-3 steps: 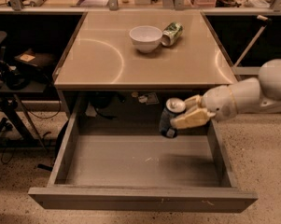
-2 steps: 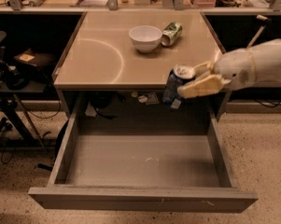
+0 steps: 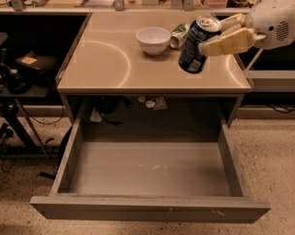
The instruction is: Pick pepsi can from top drawer and place on counter
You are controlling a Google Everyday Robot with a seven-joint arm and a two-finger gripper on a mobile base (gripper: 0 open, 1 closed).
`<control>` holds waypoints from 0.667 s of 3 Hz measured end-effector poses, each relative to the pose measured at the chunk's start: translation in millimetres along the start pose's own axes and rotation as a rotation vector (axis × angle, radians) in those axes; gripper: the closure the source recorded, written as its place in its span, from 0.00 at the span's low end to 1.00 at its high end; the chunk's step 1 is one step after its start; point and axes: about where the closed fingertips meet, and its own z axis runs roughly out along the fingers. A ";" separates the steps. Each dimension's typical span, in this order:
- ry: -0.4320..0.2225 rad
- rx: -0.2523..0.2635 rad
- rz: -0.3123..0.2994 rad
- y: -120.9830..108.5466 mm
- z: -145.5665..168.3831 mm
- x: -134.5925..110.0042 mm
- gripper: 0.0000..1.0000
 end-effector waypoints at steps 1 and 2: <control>0.073 -0.011 0.013 -26.0 15.1 18.2 1.00; 0.167 -0.022 0.052 -79.9 50.2 41.7 1.00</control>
Offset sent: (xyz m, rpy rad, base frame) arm 0.1885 0.0042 -0.0556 -0.2421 0.0594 -0.0456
